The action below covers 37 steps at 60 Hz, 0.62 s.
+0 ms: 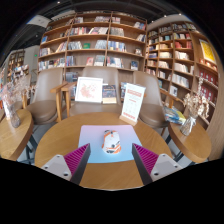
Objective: Arrange mouse
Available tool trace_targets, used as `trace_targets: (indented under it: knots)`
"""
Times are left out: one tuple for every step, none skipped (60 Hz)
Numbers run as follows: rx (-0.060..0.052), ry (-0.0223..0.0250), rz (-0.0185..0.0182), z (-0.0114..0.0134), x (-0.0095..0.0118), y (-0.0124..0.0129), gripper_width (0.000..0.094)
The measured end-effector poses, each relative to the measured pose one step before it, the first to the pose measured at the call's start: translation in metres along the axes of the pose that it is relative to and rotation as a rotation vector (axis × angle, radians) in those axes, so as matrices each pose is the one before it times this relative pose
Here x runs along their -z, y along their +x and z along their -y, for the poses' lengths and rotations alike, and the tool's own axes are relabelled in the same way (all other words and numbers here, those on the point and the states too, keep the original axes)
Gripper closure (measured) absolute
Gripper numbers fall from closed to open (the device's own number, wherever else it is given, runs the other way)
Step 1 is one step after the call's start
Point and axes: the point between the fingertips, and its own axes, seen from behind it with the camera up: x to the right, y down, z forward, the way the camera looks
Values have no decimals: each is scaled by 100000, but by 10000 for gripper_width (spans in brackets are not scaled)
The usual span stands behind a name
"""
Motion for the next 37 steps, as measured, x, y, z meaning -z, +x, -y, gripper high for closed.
trace_targets:
  knots:
    - [-131,491,124,-272,1315,-216,82]
    - [-95,565,273,-250,808,-65,80]
    - [-145,676,283,-283,931,-74,83]
    - [-306,688,14,-292,929,-3,83]
    - [-420,544,-305,-374,936,70,83]
    - [-279,338,-284,-428,932,39,82]
    - [-92,266,44,-412,867,-35,81]
    - [-53,288,342,-442,829,-82,83]
    - [-204,227,330,-436,800,-107,84]
    - [-276,9,28,-527,964,-232,83]
    - [-184,-162,122,-486,654,-1,83]
    - [-105,-213,129,-519,657,-15,84]
    - [-42,-182,178,-475,628,-71,84]
    - [46,-225,211,-470,588,-66,85]
    - [215,-45,158,-635,681,-183,84]
    - [522,-150,122,-385,536,-82,86]
    - [646,-117,0,-329,484,-46,87]
    - [645,-152,-94,-321,455,-32,84]
    - [470,-166,-124,-318,421,-44,85]
    - [334,-116,-73,-263,443,-83,84]
    - [342,-4,108,-233,407,-127,85]
    - [440,128,269,-208,389,-151,86]
    - [422,146,317,-190,385,-127,86]
    - [270,-78,271,-223,362,-131,86]
    - [-236,-243,440,-241,267,-133,87]
    - [-376,-249,513,-234,275,-136,84]
    - [-82,-95,423,-176,241,-177,84]
    - [309,-100,285,-157,160,-144,85]
    - [360,-211,262,-205,194,-114,84]
    - [140,-244,317,-300,23,-161,84]
    - [139,-228,326,-106,87,-155,84]
    - [136,-18,266,-46,108,-109,82]
    - [-7,200,254,10,112,-87,82]
    - [-84,255,110,50,100,-40,83]
    - [-69,288,-91,54,106,-13,82]
    - [88,295,-188,0,-45,-35,84]
    - [21,151,-52,29,113,-20,81]
